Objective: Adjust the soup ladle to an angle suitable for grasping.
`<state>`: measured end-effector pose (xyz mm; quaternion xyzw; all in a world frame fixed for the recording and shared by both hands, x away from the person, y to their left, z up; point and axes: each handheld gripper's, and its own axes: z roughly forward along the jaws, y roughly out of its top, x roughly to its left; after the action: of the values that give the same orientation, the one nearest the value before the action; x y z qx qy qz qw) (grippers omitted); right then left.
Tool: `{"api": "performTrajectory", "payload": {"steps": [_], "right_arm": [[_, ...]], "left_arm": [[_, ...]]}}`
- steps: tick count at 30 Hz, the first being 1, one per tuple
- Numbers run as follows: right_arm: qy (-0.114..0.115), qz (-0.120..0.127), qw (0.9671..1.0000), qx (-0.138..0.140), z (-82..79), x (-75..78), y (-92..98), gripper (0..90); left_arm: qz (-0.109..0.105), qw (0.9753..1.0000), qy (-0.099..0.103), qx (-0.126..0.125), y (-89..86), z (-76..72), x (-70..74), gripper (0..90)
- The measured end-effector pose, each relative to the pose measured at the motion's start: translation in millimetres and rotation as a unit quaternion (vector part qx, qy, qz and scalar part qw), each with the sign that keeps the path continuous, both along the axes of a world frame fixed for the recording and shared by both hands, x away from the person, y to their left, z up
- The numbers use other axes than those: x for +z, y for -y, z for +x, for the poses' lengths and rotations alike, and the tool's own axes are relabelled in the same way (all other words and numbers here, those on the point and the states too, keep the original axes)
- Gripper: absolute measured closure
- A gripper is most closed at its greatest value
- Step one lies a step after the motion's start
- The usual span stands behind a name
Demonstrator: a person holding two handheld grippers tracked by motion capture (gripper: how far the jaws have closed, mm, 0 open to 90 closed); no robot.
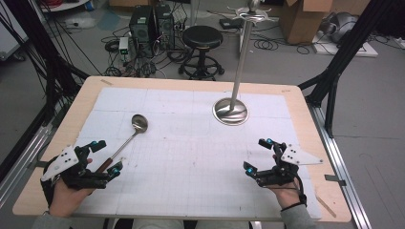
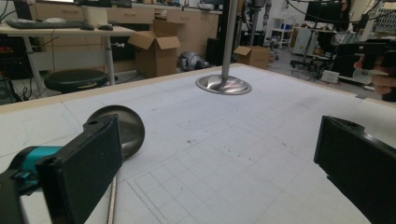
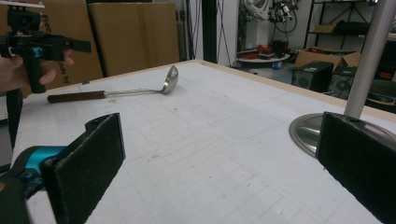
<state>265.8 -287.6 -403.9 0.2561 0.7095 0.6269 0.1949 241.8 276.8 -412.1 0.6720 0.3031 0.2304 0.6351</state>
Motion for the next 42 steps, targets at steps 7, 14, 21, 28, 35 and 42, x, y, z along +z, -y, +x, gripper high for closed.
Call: {"api": "performTrajectory", "payload": {"steps": [7, 14, 21, 28, 35, 42], "right_arm": [[0.0, -0.002, 1.0, 0.003, 0.1, -0.4, -0.2, 0.2], [-0.001, -0.002, 1.0, 0.003, 0.4, -0.9, -0.4, 0.1], [-0.003, -0.003, 1.0, 0.004, 0.2, -1.0, -0.6, 0.2], [-0.01, -0.002, 0.9999, 0.006, 1.0, -2.3, -0.9, 0.2], [-0.008, -0.003, 0.9999, 0.008, 1.3, -2.5, -0.8, 0.2], [-0.008, -0.003, 0.9999, 0.009, 1.1, -2.4, -1.0, 0.2]], "left_arm": [[-0.003, 0.9999, -0.01, 0.002, -0.3, 1.6, -1.1, 1.7], [0.012, 0.9999, 0.0, 0.003, 0.0, 1.7, -0.8, 1.7], [0.042, 0.999, -0.014, 0.003, 2.6, 2.4, -2.8, 12.8], [0.044, 0.9985, -0.032, 0.011, -3.5, 1.1, -1.3, 46.7], [0.07, 0.9961, -0.026, 0.047, -7.6, -1.9, 0.7, 77.1], [0.091, 0.9938, -0.049, 0.039, -17.1, 3.2, -3.6, 89.4]]}}
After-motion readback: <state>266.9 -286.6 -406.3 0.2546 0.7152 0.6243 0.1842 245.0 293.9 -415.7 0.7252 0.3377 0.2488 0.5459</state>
